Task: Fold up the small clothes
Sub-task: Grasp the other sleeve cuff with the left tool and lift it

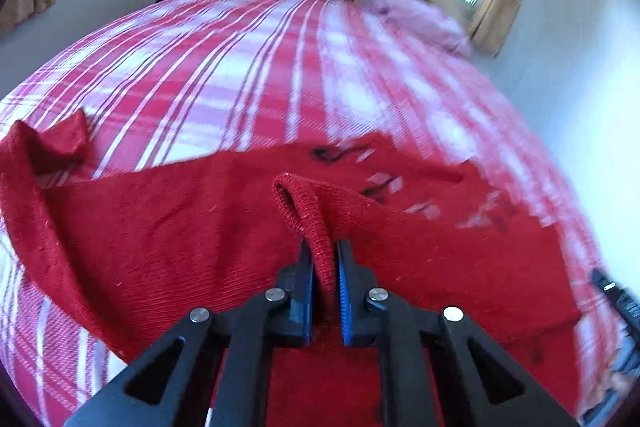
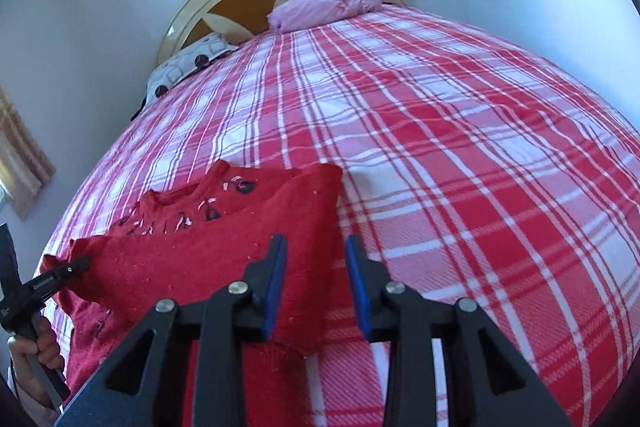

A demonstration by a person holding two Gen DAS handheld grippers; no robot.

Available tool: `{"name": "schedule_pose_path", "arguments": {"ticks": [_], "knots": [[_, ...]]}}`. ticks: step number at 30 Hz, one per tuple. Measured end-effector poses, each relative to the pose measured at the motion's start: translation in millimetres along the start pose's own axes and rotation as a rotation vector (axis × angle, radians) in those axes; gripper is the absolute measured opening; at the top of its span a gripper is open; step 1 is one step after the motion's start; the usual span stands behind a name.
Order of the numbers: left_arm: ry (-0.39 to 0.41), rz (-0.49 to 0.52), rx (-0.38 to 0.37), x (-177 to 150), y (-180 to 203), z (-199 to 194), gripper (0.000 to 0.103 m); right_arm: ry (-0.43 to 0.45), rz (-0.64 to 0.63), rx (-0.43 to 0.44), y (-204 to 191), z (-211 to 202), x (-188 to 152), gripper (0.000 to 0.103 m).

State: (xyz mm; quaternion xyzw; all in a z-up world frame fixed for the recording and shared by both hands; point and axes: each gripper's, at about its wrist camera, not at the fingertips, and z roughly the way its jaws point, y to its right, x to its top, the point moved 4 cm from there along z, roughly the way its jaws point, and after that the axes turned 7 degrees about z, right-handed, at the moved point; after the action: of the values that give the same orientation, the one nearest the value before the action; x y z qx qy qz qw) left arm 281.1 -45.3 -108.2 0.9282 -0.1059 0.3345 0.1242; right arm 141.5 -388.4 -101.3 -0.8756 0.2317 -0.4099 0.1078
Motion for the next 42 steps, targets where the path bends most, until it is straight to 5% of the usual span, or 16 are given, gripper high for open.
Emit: {"name": "schedule_pose_path", "arguments": {"ticks": [8, 13, 21, 24, 28, 33, 37, 42], "knots": [[0.001, 0.067, 0.07, -10, 2, 2, 0.014, -0.038, -0.1, 0.006, -36, 33, -2, 0.034], [0.02, 0.037, 0.058, -17, -26, -32, 0.015, -0.148, -0.12, -0.026, -35, 70, -19, 0.037], [0.102, -0.259, 0.273, -6, -171, -92, 0.016, -0.125, -0.207, -0.056, -49, 69, -27, 0.056], [0.097, -0.279, 0.354, 15, -201, -94, 0.017, -0.121, -0.253, -0.092, -55, 71, -30, 0.06], [0.025, -0.114, 0.406, 54, -210, -68, 0.037, -0.12, -0.255, -0.092, -55, 72, -29, 0.061], [-0.141, 0.218, 0.304, 69, -186, -19, 0.039, -0.12, -0.235, -0.068, -53, 71, -29, 0.062], [-0.254, 0.441, 0.383, 47, -179, 2, 0.039, -0.119, -0.245, -0.073, -55, 72, -30, 0.064], [-0.299, 0.453, 0.41, 25, -205, 6, 0.039, -0.121, -0.243, -0.065, -55, 72, -30, 0.066]]}}
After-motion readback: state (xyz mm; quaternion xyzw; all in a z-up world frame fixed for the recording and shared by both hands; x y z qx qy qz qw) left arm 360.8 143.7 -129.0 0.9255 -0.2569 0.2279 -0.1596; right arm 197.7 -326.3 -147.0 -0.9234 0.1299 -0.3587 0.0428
